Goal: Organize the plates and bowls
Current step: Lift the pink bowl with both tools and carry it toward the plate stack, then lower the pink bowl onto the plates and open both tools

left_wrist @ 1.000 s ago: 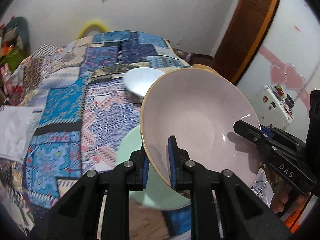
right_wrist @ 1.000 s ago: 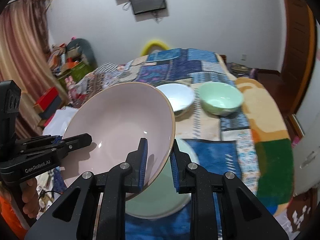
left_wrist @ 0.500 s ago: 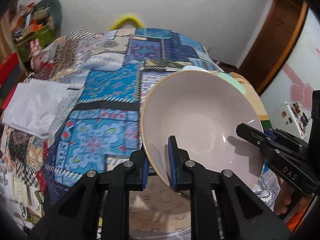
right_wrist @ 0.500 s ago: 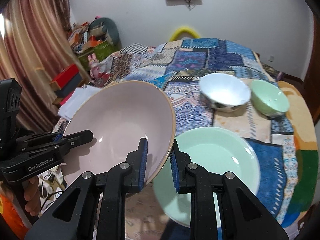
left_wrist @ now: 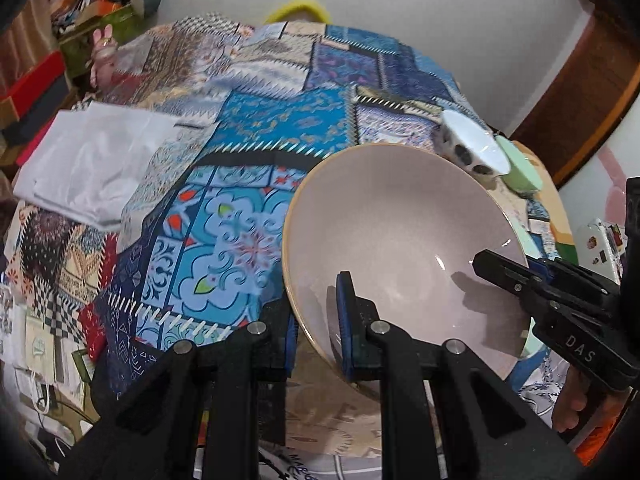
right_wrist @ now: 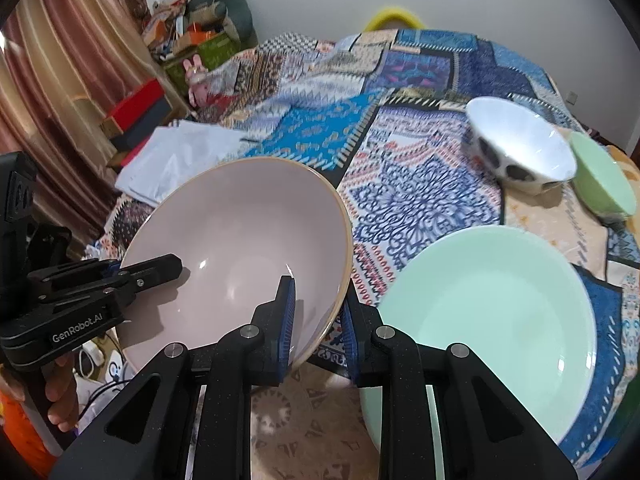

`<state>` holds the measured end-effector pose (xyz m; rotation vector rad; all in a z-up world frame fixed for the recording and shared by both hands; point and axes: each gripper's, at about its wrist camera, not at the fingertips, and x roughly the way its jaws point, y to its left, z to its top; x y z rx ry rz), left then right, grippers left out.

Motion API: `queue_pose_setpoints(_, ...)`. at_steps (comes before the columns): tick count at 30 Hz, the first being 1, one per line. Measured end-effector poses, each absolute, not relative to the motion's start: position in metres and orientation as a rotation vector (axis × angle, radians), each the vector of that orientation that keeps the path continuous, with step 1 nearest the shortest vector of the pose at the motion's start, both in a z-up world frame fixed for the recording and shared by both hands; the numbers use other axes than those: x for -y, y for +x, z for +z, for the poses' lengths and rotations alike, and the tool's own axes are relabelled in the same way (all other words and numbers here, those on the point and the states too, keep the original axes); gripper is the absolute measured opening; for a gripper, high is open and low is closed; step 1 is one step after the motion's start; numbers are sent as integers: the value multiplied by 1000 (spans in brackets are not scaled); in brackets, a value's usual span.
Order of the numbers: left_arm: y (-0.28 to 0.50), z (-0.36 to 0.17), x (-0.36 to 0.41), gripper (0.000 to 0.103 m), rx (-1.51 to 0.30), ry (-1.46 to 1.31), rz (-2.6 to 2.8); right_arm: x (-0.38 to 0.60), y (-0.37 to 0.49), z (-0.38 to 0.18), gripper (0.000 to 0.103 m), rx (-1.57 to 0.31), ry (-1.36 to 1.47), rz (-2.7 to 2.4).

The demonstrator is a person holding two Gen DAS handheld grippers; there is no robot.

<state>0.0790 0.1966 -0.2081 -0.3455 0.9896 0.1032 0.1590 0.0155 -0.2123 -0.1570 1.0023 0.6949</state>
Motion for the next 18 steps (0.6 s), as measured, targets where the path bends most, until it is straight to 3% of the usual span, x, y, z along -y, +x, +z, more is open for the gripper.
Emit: queue_pose_setpoints(18,91,-249,-209,17,-1046,-332,144,-25,168,-236,23,-1047,-209,706)
